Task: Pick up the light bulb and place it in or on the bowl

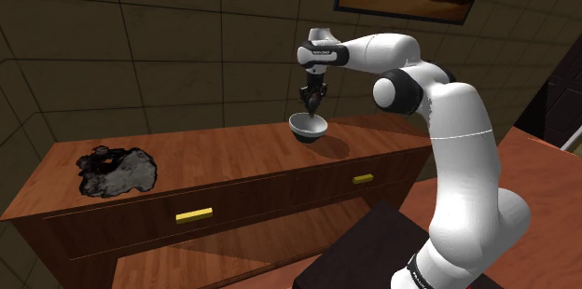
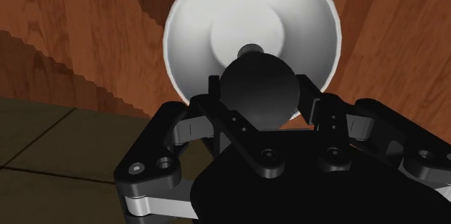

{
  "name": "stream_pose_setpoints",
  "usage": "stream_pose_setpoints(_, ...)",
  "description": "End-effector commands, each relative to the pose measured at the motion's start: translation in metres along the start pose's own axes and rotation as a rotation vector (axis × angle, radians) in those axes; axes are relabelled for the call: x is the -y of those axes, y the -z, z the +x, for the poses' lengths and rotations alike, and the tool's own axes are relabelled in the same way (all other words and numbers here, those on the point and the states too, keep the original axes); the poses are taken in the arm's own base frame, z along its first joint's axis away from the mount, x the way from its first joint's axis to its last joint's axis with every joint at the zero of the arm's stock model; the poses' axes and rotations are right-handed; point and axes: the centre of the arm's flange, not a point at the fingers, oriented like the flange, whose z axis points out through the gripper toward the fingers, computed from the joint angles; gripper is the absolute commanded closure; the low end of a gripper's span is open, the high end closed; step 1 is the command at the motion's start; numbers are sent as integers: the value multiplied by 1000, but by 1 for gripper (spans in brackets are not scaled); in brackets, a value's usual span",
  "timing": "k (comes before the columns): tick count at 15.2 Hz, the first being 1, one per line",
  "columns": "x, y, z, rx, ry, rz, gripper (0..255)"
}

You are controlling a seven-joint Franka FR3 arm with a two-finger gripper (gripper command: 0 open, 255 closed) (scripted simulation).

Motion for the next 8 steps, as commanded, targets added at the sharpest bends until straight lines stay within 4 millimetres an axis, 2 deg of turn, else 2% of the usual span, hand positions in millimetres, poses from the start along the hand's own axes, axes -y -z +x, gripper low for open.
stream_pose_setpoints(1, 1, -11, 0, -1, 0, 0, 255)
stream_pose_setpoints(4, 2, -26, 1, -1, 0, 0, 255)
stream_pose_setpoints(8, 2, -26, 1, -1, 0, 0, 255)
